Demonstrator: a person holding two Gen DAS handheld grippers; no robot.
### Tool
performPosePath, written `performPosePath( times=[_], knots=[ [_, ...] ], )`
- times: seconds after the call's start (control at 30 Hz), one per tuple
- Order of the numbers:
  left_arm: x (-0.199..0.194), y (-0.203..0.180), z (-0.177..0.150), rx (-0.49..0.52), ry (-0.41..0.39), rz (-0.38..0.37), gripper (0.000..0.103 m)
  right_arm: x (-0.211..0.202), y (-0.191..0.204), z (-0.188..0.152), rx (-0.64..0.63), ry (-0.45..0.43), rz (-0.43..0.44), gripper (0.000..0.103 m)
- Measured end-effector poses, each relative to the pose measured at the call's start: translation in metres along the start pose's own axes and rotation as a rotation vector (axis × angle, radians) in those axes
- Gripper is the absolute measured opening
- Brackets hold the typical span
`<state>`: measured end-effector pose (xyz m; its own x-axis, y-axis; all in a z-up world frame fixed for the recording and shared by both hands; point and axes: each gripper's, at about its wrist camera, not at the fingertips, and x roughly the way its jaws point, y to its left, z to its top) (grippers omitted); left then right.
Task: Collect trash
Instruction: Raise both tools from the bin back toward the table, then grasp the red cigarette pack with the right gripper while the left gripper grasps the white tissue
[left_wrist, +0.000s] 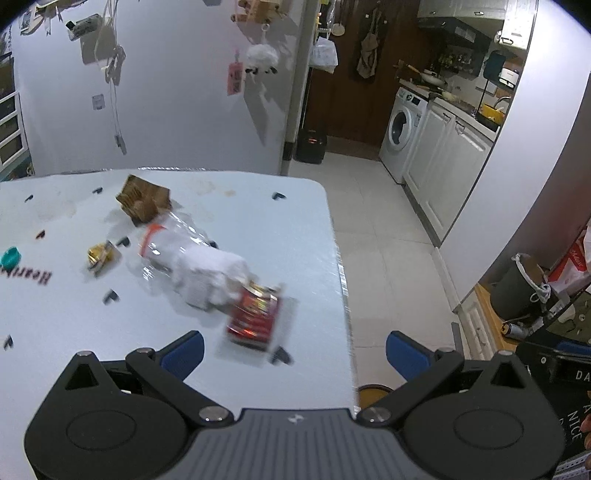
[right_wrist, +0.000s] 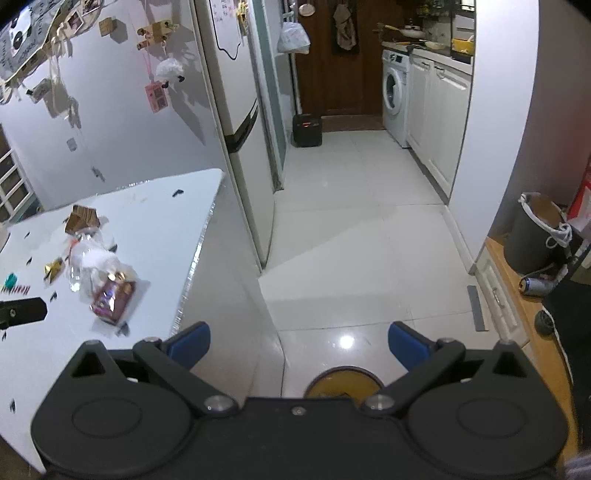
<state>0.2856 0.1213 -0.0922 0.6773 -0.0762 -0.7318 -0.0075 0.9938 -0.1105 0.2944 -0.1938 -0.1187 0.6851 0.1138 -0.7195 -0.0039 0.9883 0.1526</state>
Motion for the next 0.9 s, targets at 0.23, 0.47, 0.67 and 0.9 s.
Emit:
performPosePath(
  times=[0.23,0.47,0.67,0.9],
  knots=[
    [0.008,0.061,0.025,0.046,-0.032,-0.017,0.103,0.009,0.07,0.005,0.034,-0.037,-0.043,0.103],
    [0.021,0.103,0.044,0.044,-0.034,-0.026,0.103,0.022,0.131,0.014,-0.001,-0.055,-0.064,0.103],
    [0.033,0.124,0.052,0.049,-0.025,-0.039,0.103,0.043,0.171,0.026,0.014,-0.089,-0.028,0.103],
    [0.05,0.148,0.061,0.062,-0.005,-0.128,0.103,0.099,0.222,0.029,-0.002,-0.037,0.052,0.103]
  ],
)
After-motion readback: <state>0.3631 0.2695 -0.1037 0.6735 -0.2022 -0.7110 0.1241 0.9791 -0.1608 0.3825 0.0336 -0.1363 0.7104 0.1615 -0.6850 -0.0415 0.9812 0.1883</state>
